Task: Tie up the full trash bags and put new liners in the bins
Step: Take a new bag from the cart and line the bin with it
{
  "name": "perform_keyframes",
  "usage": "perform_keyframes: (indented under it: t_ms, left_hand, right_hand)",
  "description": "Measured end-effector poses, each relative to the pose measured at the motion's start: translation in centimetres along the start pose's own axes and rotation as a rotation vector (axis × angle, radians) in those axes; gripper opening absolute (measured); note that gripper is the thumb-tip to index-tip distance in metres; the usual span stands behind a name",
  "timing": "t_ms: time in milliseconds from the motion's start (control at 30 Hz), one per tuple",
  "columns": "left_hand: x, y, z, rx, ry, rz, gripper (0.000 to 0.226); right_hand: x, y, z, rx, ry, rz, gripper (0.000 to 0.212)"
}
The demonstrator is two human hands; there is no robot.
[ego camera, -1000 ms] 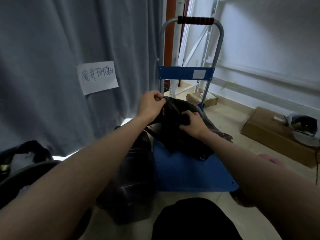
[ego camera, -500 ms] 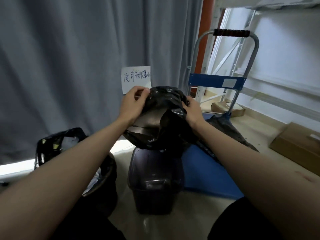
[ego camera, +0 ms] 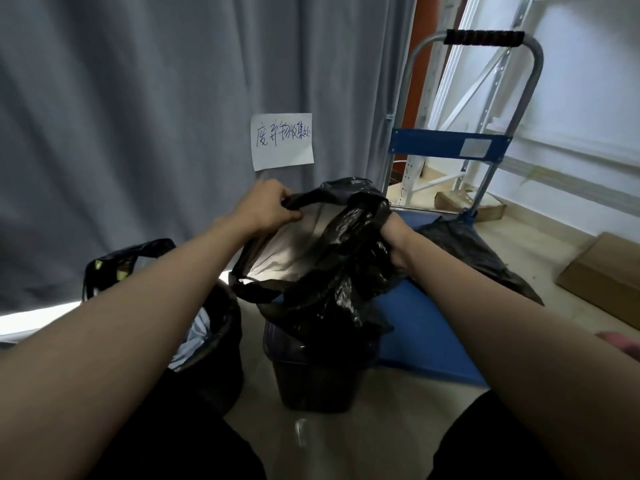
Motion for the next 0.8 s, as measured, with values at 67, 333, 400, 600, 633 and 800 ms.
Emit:
perform_keyframes:
  t_ms: [67,333,400,600,633,800]
  left_hand:
    - [0.2,0.0,-0.1,-0.023,-0.014,0.053,0.023]
    - [0.5,0.8,-2.0,-0.111,-0.110,0.075,0.026]
    - [0.4,1.1,-2.8,-0.134,-0.151,0.074,0.023]
    - [0.1,0.9,-5.4,-0.246,-0.251,0.099,0.027]
    - [0.0,0.9,-5.7,-0.254,-0.264,0.103,0.029]
    - [0.2,0.5,-6.9,-0.318,-0.336,0.105,0.035]
  right_hand:
    - [-0.9,0.3,0.4,0.503,-0.029,0.037,0.037]
    - [2.5,5.9,0.0,1.272,-0.349,-0.392,0.029]
    - [3.3,7.3,-0.6,1.098,-0.382,-0.507,0.034]
    - [1.0,9.4,-3.6,0.822,-0.378,-0.386,0.031]
    - [0.5,10.0,-4.1,0.796,-0.388,-0.363,0.025]
    - [-1.5,10.7,-6.3,0.932,-0.446,-0.156,0.035]
Point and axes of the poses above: each hand's wrist, its own x-axis away from the middle knuckle, its own z-axis out of the back of the hand, y = z × x, the point moved 10 cm from there along -x, towards the middle knuckle, and after that the axes turned 6 degrees about z, right-handed, at the moved point
